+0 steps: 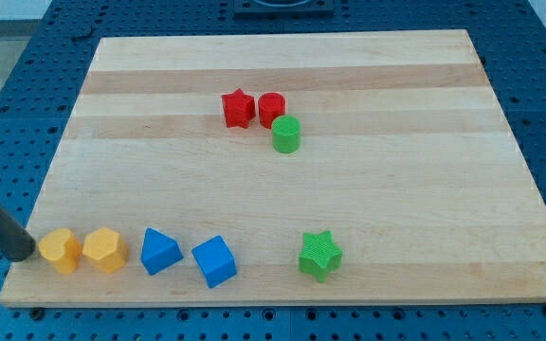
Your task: Nudge the green star left a bit
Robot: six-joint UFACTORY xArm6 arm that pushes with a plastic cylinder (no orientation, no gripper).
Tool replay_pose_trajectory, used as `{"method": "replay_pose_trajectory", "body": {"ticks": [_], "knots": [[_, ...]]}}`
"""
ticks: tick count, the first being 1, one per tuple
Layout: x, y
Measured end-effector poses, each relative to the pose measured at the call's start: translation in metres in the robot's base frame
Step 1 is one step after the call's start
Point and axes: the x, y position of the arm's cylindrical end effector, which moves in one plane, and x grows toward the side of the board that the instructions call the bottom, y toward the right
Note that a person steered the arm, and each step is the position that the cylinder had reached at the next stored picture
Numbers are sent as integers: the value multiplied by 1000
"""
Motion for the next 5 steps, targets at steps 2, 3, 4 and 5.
{"method": "replay_pose_trajectory", "body": {"ticks": [2, 3, 4, 5], "knots": [[0, 46], [-3, 46], [-20, 33], [-40, 43]]}}
